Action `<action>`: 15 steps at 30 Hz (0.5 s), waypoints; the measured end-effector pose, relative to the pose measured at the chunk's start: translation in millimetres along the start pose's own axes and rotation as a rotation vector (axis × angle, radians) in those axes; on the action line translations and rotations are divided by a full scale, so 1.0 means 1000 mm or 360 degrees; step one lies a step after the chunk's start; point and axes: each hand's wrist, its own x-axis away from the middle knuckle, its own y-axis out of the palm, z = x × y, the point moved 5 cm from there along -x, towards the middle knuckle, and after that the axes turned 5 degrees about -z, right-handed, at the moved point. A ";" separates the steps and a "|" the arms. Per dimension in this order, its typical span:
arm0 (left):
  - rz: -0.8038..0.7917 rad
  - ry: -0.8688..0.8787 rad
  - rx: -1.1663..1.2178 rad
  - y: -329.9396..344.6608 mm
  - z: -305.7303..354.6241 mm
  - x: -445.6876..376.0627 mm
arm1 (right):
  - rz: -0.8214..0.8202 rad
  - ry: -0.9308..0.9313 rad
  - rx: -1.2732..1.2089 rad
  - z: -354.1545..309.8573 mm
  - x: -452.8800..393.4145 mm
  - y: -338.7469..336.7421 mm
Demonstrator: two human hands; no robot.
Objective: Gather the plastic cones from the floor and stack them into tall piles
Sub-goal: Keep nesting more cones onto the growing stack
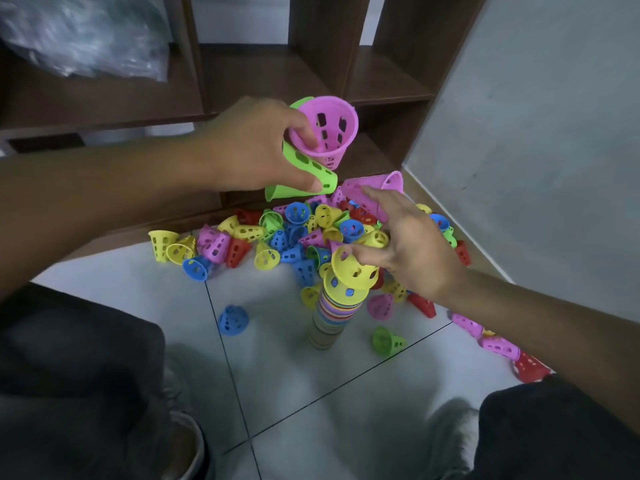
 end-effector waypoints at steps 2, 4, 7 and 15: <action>-0.0013 0.0017 0.0032 0.000 0.000 0.002 | -0.0016 -0.0014 0.0052 -0.001 -0.001 0.006; -0.0016 0.0030 0.0052 0.000 0.001 0.003 | -0.0020 -0.0008 0.0087 -0.003 -0.003 0.010; -0.0023 0.0044 0.0059 0.000 0.000 0.005 | -0.0088 -0.0023 0.0183 -0.006 -0.005 0.022; -0.0006 0.0058 0.0074 -0.001 -0.008 0.006 | -0.0154 -0.0033 0.0299 -0.002 0.005 0.046</action>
